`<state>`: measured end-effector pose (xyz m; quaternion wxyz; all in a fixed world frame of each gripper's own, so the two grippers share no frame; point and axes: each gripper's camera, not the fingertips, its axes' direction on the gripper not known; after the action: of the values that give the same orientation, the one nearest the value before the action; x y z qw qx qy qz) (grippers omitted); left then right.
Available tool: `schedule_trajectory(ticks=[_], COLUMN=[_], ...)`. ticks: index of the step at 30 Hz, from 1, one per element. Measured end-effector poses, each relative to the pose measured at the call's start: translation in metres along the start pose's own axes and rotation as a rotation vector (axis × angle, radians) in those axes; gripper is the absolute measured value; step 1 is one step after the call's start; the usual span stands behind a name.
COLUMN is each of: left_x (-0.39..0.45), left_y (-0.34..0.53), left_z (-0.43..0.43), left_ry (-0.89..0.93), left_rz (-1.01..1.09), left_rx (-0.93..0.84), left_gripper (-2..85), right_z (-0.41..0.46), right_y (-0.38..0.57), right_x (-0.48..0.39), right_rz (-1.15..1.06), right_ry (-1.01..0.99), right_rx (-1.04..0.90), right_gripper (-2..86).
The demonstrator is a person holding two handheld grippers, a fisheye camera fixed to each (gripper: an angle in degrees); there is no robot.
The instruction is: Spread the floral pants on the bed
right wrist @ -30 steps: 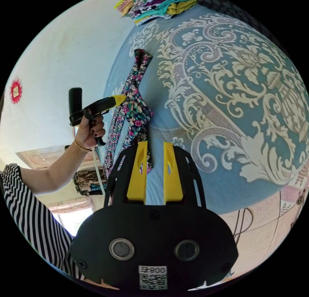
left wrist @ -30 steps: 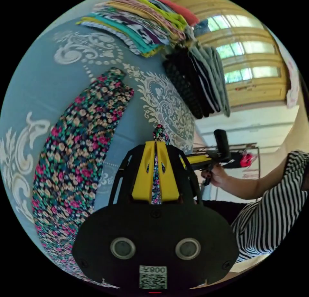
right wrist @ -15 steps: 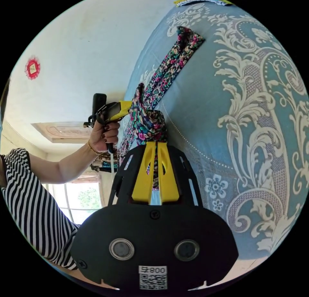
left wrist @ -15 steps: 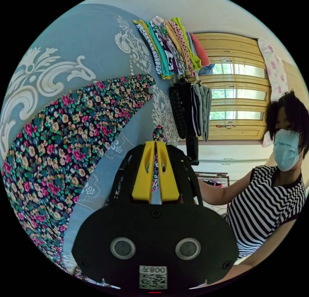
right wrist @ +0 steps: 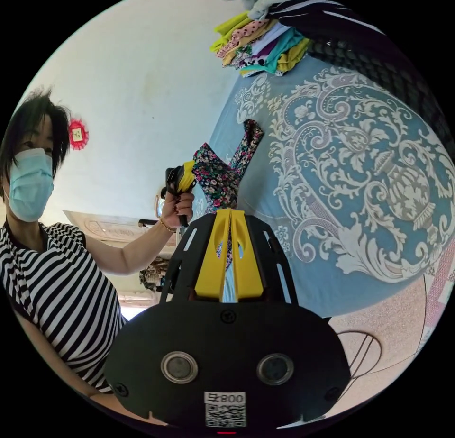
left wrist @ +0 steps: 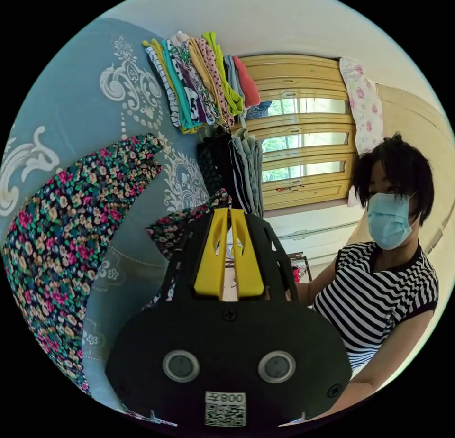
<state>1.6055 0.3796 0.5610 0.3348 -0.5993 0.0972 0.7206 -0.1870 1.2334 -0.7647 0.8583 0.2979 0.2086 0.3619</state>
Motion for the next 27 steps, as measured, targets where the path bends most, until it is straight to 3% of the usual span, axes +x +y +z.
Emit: schedule_trajectory(ticks=[10,19,27], left_x=[-0.023,-0.019,-0.023], left_y=[-0.024,-0.035,-0.045], left_z=[0.016,0.018,0.031], left_ry=[0.112,0.217,0.241], left_rz=[0.017,0.057,0.058], left_rx=[-0.039,-0.042,-0.066], left_gripper=[0.9,0.8,0.7], right_z=[0.023,0.021,0.029], right_y=[-0.046,-0.05,-0.069], right_x=[0.055,0.086,0.077], right_rz=[-0.008,0.142,0.13], right_ry=[-0.33,-0.677,-0.945], right_rx=[-0.028,-0.016,-0.068], right_gripper=[9.5,14.1,10.7])
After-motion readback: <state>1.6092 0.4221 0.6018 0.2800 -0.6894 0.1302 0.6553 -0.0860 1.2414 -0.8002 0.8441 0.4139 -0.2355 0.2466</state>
